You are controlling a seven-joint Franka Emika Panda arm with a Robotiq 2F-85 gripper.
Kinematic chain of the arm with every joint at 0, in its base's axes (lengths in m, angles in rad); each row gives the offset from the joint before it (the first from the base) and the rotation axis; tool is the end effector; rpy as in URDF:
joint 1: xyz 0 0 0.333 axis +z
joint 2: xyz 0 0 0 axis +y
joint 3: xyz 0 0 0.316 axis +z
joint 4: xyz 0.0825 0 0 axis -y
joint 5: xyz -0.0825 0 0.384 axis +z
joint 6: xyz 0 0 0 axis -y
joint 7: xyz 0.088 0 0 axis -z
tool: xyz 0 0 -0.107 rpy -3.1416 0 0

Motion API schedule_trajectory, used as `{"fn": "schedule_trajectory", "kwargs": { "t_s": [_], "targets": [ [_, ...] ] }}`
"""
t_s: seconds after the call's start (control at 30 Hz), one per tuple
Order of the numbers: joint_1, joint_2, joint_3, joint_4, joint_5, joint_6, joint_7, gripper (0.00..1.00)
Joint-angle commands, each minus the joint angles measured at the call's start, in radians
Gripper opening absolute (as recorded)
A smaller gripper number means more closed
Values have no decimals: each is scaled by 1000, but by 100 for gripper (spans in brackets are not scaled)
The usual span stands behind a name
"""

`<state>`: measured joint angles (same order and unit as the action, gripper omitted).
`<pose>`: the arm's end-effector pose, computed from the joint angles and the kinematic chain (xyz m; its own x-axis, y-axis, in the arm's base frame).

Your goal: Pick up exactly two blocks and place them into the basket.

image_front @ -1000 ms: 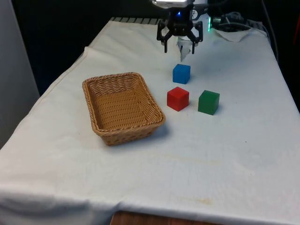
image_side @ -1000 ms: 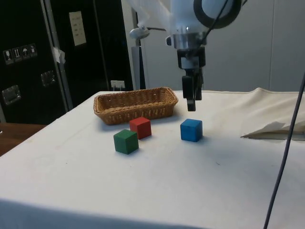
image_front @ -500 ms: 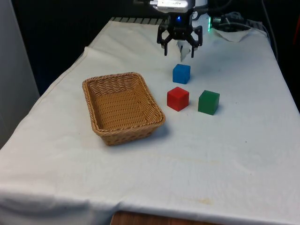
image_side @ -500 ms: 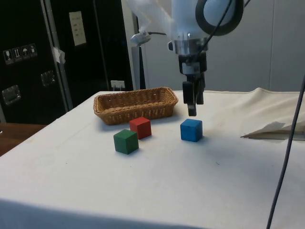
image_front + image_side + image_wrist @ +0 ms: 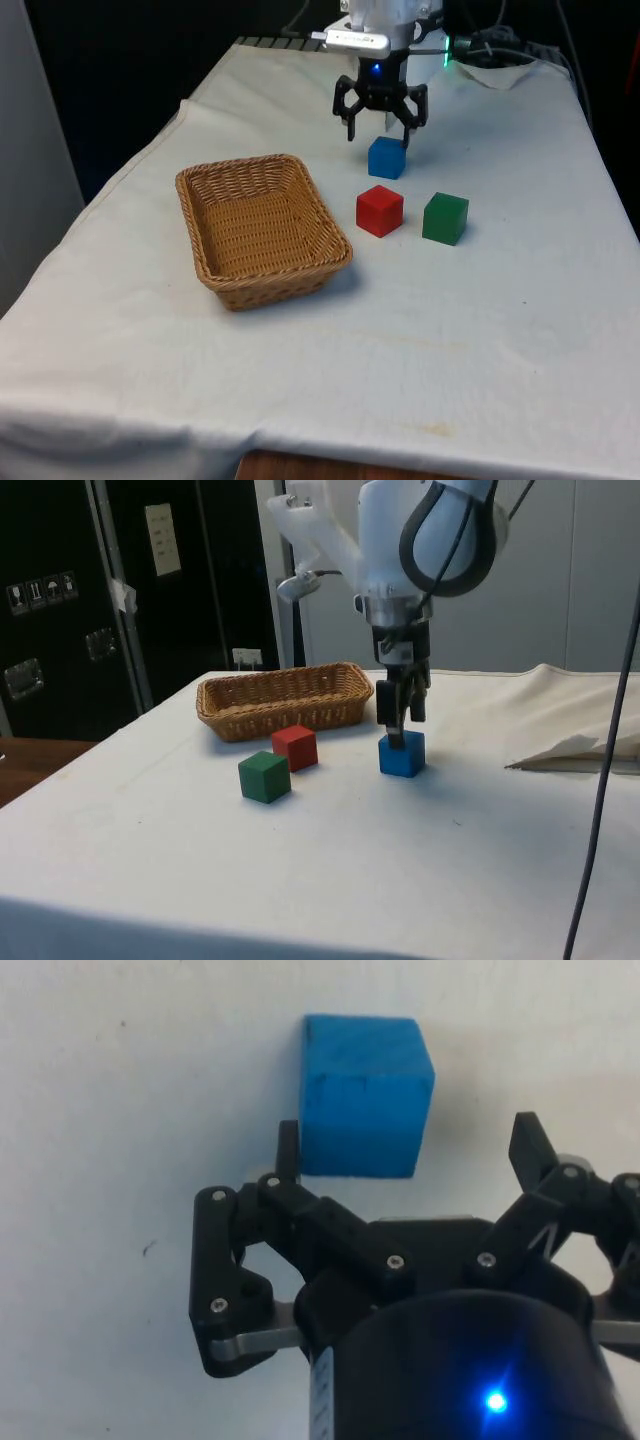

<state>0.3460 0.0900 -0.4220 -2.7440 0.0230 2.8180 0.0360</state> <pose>0.3913 -0.0355 0.1941 0.9912 -0.1322 -0.0063 -0.1319 -0.9908 0.0299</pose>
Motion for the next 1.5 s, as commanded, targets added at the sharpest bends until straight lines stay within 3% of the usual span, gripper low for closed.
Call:
{"fn": "schedule_trajectory", "kwargs": {
  "t_s": [0.0,0.3,0.37,0.4,0.53,0.57,0.6,0.93,1.17,1.2,1.23,1.47],
  "targets": [
    [-1,4,10,0,29,17,-5,100],
    [-1,37,16,2,42,70,0,100],
    [0,44,10,7,30,64,4,78],
    [-1,39,15,1,40,77,1,78],
    [-1,40,15,0,39,82,2,34],
    [-1,40,14,0,38,83,2,12],
    [-1,40,14,-1,38,83,2,3],
    [0,43,10,5,30,71,4,1],
    [0,-1,-4,7,8,62,14,1],
    [-1,-1,5,5,28,64,2,1],
    [-1,-7,-4,9,8,59,12,1],
    [-6,-35,-11,33,17,39,-13,1]
  ]
}}
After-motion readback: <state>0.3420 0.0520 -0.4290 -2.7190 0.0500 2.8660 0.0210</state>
